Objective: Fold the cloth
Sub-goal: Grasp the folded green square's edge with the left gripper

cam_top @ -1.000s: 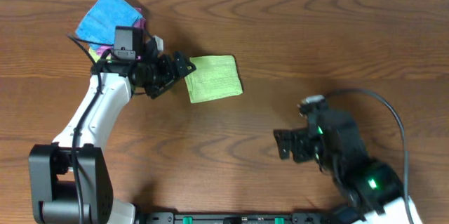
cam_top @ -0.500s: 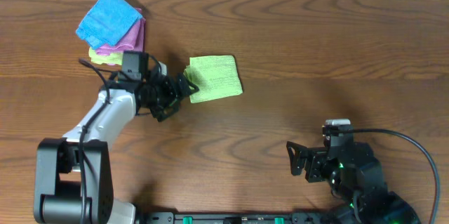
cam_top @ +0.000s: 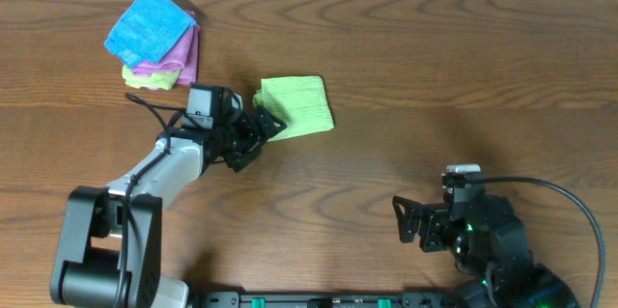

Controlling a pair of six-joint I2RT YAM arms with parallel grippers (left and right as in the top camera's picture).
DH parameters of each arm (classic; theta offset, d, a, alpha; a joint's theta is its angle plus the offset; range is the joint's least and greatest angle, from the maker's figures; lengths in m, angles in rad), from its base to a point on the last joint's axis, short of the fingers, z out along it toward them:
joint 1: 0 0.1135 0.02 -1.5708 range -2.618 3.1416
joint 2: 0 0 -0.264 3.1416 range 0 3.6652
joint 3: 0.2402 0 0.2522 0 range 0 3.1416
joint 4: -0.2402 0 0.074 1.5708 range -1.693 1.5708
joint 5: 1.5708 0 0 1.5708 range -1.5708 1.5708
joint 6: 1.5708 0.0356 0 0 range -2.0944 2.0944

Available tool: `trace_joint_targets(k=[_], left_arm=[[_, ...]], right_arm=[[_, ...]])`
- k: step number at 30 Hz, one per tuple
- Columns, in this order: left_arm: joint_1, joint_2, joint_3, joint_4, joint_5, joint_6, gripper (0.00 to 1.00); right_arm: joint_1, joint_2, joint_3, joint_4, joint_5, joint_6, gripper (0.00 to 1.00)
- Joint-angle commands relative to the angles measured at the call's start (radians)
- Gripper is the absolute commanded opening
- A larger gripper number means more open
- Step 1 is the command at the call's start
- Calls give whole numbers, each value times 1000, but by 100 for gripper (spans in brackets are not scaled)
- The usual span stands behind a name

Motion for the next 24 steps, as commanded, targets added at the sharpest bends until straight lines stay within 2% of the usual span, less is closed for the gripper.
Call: trace_joint_targets(k=[1,9,22,24], left_arm=[[-24,10,-6,7,-81,-30,95],[-45,17,-6,25,-146,-55,95],[-51,139,-6,155,-104,-109,95],[-54,165,-6,176,-109,-114,99]], right_arm=[[-3,-3,-7,-4,-3,14,99],[-3,-3,-7,-4,-3,14,99],[-3,-3,-7,-4,-3,14,99],[-3,-3,-7,-4,-3,14,99]])
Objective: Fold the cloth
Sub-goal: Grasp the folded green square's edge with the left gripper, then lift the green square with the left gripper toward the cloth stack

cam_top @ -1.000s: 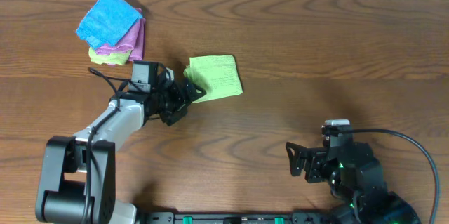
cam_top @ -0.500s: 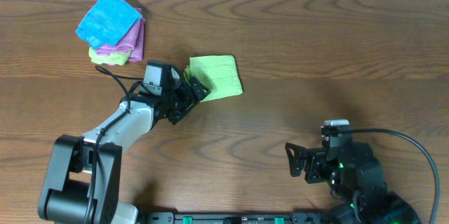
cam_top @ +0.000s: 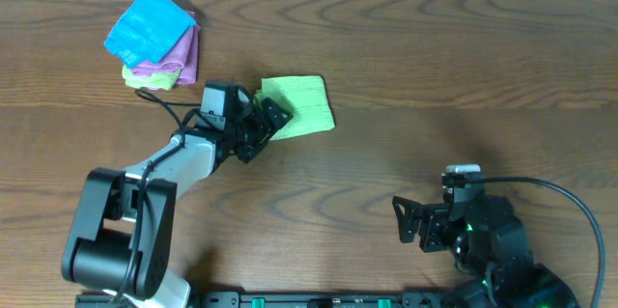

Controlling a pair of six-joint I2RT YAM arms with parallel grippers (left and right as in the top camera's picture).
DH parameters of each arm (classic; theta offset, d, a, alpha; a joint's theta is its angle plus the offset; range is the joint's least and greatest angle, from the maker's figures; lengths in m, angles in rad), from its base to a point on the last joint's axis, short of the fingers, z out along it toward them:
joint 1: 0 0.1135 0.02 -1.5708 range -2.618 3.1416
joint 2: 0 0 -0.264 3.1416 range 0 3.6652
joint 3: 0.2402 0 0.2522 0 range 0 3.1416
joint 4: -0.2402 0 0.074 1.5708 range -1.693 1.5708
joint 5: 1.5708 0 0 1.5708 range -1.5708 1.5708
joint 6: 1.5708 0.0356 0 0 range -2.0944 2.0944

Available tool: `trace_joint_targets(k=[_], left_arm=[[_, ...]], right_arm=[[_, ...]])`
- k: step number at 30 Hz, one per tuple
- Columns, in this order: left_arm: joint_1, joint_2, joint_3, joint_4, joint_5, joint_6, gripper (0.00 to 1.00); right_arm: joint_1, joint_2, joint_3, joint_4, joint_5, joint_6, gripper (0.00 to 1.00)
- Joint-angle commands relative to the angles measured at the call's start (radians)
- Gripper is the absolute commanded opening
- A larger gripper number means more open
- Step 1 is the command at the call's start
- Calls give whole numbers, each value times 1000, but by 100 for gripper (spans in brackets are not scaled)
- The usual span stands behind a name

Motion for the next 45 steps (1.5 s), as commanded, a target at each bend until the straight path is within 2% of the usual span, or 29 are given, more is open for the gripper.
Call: trace_joint_targets(k=[1,5,8,10,11,15,19,23,28,32,36,45], left_arm=[[-10,94,-16,5,-48,-11,88],[-11,149,-16,74,-56,-5,75],[-11,171,-16,131,-55,9,39],[-11,172,-15,159,-53,20,20],[-11,172,-14,181,-44,20,6],[-8,165,17,314,43,10,6],[-6,125,141,301,37,-3,6],[31,87,361,113,-52,19,6],[116,87,691,-186,-156,154,6],[186,87,870,-307,-253,247,6],[255,87,933,-324,-291,283,6],[363,126,935,-303,-298,367,6]], right_arm=[[-3,-3,-7,-4,-3,15,99],[-3,-3,-7,-4,-3,15,99],[-3,-3,-7,-4,-3,14,99],[-3,-3,-7,-4,-3,14,99],[-3,-3,-7,-4,-3,15,99],[-3,-3,-7,-4,-3,14,99],[-3,-3,-7,-4,-3,15,99],[-3,-3,-7,-4,-3,15,99],[-3,-3,-7,-4,-3,15,99],[-3,-3,-7,-4,-3,15,99],[-3,-3,-7,-4,-3,15,99],[-3,-3,-7,-4,-3,15,99]])
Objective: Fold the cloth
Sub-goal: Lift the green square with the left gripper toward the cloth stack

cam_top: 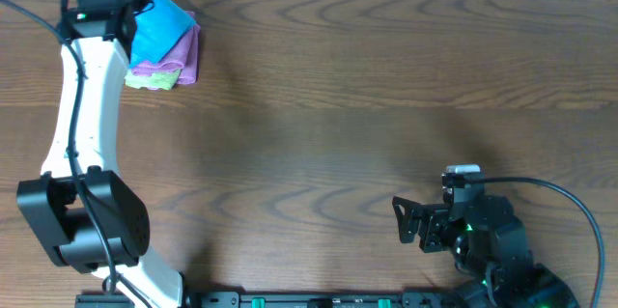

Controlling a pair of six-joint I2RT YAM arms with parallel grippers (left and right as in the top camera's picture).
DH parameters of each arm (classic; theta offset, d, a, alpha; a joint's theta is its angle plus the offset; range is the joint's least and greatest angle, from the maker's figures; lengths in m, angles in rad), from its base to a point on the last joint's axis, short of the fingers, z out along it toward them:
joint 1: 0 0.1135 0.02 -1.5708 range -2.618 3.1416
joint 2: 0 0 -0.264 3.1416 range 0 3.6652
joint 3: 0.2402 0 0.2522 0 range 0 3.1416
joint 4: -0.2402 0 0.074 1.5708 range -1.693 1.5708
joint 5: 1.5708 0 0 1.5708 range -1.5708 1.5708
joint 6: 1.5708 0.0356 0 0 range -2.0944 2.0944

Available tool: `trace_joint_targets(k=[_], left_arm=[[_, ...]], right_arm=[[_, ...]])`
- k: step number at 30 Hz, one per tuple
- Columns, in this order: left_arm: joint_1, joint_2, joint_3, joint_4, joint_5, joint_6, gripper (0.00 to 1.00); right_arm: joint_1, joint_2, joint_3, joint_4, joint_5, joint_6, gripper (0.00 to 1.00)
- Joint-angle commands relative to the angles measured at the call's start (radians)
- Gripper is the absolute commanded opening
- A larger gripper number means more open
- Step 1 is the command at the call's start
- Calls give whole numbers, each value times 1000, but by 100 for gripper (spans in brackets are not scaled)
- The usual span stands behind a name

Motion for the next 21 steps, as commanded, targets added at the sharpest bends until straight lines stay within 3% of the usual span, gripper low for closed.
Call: trace_joint_targets(k=[1,21], left_arm=[[13,29,14,11,-22,76,6],[39,136,14,53,-62,121,6]], right_arm=[[-3,-3,-6,-2,-2,14,99],[-3,-3,-6,-2,-2,14,99]])
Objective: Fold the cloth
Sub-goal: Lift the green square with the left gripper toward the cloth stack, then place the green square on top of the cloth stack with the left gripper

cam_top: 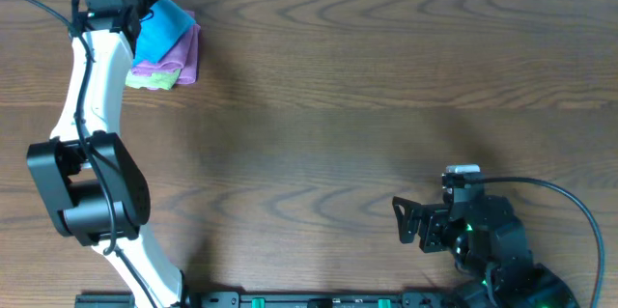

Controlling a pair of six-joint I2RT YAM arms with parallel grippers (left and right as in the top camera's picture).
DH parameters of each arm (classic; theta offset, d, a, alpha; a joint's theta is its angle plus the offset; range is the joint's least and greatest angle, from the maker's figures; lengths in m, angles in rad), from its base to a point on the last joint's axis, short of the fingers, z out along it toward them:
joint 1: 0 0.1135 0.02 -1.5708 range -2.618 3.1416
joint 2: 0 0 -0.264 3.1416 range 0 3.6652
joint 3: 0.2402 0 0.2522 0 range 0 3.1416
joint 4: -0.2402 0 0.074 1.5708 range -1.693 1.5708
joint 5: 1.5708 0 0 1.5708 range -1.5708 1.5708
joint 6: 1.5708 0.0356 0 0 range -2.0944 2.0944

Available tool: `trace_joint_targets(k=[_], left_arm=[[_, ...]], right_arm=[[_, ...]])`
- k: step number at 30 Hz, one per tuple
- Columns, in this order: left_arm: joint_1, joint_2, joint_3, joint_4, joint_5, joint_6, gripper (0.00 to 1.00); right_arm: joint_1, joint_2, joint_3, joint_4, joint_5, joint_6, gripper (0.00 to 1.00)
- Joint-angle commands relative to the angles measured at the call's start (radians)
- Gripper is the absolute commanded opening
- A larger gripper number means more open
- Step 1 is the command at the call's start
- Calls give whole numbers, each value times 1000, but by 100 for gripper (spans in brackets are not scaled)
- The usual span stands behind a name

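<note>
The folded green cloth hangs at the far left corner of the table, only its right end showing past my left gripper, which is shut on it. Directly below sits a stack of folded cloths: blue [166,26] on top, pink [185,57] under it, yellow-green [152,77] at the bottom. The left arm [92,76] reaches along the left side and covers the stack's left edge. My right gripper [400,222] rests open near the front right, with nothing between its fingers.
The brown wooden table [386,105] fills the view; its far edge runs just behind the left gripper. The right arm's base and cable [541,192] sit at the front right corner.
The left gripper with the green cloth has come slightly right and nearer, closer over the blue cloth on the stack. The right arm has not moved.
The green cloth lay folded mid-table with my left gripper at its left edge, and still did 2.2 s ago. By 0.7 s ago the cloth was off the table, held at the far left corner. Now it hangs just over the stack.
</note>
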Motion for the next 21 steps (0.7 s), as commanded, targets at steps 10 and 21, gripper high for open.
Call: trace_joint_targets(k=[10,21], left_arm=[[24,-7,14,-44,-25,32,6],[24,32,14,-222,-61,38,6]], right_arm=[[-3,-3,-6,-2,0,14,99],[-3,-3,-6,-2,0,14,99]])
